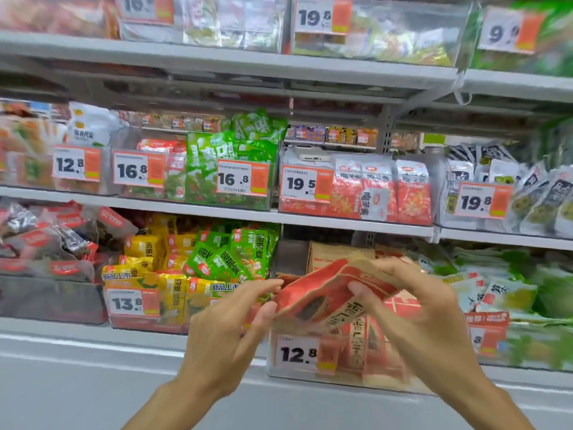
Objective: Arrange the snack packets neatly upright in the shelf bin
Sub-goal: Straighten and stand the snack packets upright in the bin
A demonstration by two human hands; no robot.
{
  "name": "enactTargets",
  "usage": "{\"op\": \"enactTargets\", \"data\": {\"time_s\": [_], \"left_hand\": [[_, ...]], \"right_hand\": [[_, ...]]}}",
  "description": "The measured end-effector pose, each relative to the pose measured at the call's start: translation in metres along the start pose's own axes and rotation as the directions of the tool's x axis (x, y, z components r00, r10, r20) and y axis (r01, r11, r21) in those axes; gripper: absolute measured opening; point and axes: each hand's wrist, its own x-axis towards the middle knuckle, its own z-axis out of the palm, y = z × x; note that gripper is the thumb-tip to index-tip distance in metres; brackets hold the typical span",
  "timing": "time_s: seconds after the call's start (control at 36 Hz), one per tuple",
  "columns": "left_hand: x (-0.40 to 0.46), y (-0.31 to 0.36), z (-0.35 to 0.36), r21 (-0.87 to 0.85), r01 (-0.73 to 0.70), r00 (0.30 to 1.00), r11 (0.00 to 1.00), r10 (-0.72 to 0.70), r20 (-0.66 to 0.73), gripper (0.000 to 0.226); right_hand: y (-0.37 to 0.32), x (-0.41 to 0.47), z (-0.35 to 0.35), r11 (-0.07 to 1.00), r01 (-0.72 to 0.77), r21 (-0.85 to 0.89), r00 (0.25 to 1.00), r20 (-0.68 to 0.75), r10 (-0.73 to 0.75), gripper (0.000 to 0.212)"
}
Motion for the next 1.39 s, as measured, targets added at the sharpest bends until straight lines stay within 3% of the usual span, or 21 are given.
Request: {"op": "enactTargets", "data": {"time_s": [0.08,0.14,0.31,0.39,0.58,0.72,0.81,0.89,0.94,1.06,1.22,1.39], "left_hand": [[0.007,-0.031,0.006,0.11,0.062,0.995,0.992,-0.052,-0.087,0.04],[0.007,-0.057,0.016,0.21,0.086,0.995,0.974,-0.075,-0.063,0.034],[-0.001,-0.131,0.057,0.327,-0.049,0.998,0.944,0.035,0.048,0.045],[0.002,-0.145,0.065,0.385,-0.122,0.992,0.915,0.106,0.063,0.055],[-0.007,-0.153,0.077,0.366,-0.046,0.995,0.929,0.01,0.1,0.035],[0.002,-0.149,0.079,0.367,-0.03,1.0,0.93,0.029,0.007,0.035],[0.001,-0.152,0.083,0.396,-0.049,0.998,0.917,0.031,0.051,0.039],[0.001,-0.153,0.084,0.404,-0.043,0.997,0.914,0.014,0.076,0.04],[0.003,-0.153,0.083,0.394,-0.028,0.997,0.919,-0.005,0.081,0.039],[0.005,-0.151,0.084,0.373,0.009,0.996,0.928,-0.041,0.079,0.038],[0.005,-0.15,0.083,0.37,0.021,0.993,0.929,-0.062,0.098,0.039],[0.004,-0.149,0.082,0.365,0.03,0.992,0.93,-0.074,0.107,0.039]], "right_hand": [[-0.001,0.018,-0.008,0.999,0.033,0.034,0.989,-0.142,-0.028,0.025],[0.004,0.032,-0.006,0.994,0.099,-0.044,0.978,-0.181,-0.106,0.027],[0.047,0.078,0.03,0.897,0.296,-0.327,0.948,-0.014,-0.318,0.034],[0.075,0.095,0.05,0.839,0.353,-0.413,0.935,0.127,-0.331,0.026],[0.124,0.105,0.096,0.834,0.353,-0.424,0.916,0.338,-0.216,0.024],[0.141,0.109,0.114,0.926,0.138,-0.352,0.899,0.436,0.032,0.016],[0.146,0.115,0.117,0.937,0.001,-0.35,0.799,0.563,0.209,0.016],[0.149,0.118,0.114,0.783,0.248,-0.57,0.68,0.678,0.278,0.017],[0.148,0.119,0.113,0.7,0.353,-0.622,0.675,0.687,0.27,0.019],[0.153,0.121,0.12,0.684,0.372,-0.627,0.691,0.679,0.247,0.023],[0.165,0.124,0.137,0.724,0.296,-0.623,0.515,0.742,0.428,0.03],[0.163,0.123,0.142,0.744,0.284,-0.605,0.569,0.731,0.377,0.024]]}}
